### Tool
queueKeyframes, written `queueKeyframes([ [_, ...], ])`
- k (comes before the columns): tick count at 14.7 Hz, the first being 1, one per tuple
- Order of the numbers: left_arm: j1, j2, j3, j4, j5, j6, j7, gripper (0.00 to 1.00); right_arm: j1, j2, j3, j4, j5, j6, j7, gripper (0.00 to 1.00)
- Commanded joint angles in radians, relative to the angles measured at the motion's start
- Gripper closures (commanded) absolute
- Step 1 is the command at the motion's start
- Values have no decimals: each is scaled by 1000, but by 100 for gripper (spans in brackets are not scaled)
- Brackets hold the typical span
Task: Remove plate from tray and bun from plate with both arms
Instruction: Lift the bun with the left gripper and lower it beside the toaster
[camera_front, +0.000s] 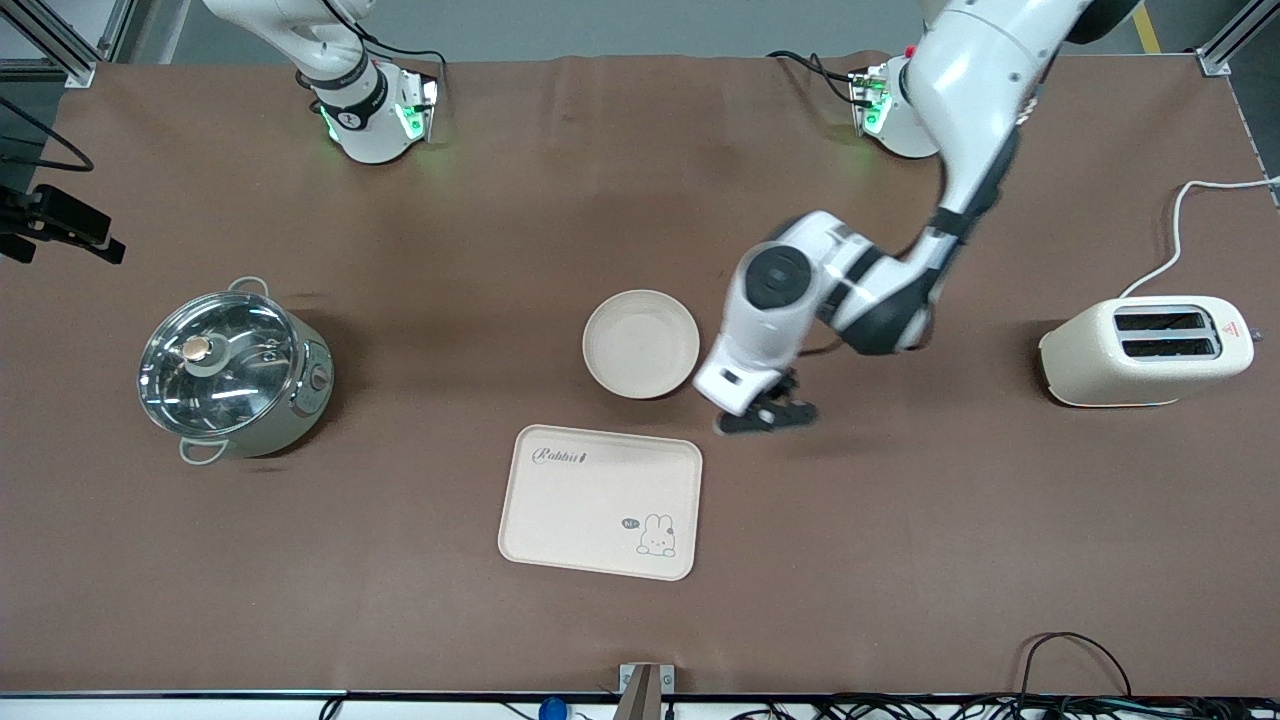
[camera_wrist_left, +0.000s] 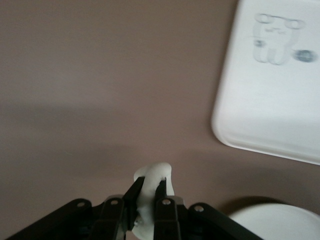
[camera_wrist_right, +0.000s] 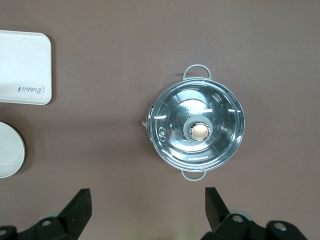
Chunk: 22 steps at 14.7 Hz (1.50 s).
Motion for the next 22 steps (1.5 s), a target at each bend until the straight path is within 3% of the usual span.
queueKeyframes([
  [1,161,-14,-28,-63,-13,-17,196,96,-5,0,8,10,-15,-15,19,0],
  [5,333,-3,-83,-145,-13,56,319,95,-5,0,8,10,-15,-13,18,0],
  [6,353,15,-83,-145,-13,58,336,88,-5,0,8,10,-15,-13,18,0],
  [7,369,25,-83,-146,-13,58,339,67,-5,0,8,10,-15,-13,18,0],
  [8,380,35,-83,-145,-10,59,351,53,-5,0,8,8,-15,-15,18,0],
  [9,381,39,-83,-143,-10,59,354,23,-5,0,8,8,-15,-15,18,0],
  [10,381,45,-82,-143,-7,59,354,0,-4,0,8,8,-13,-13,18,0],
  [17,389,8,-85,-82,-1,49,356,0,-1,0,10,8,-7,-12,16,0],
  [22,387,-167,-126,-65,-30,-63,353,0,-2,0,10,7,-4,-10,16,0],
])
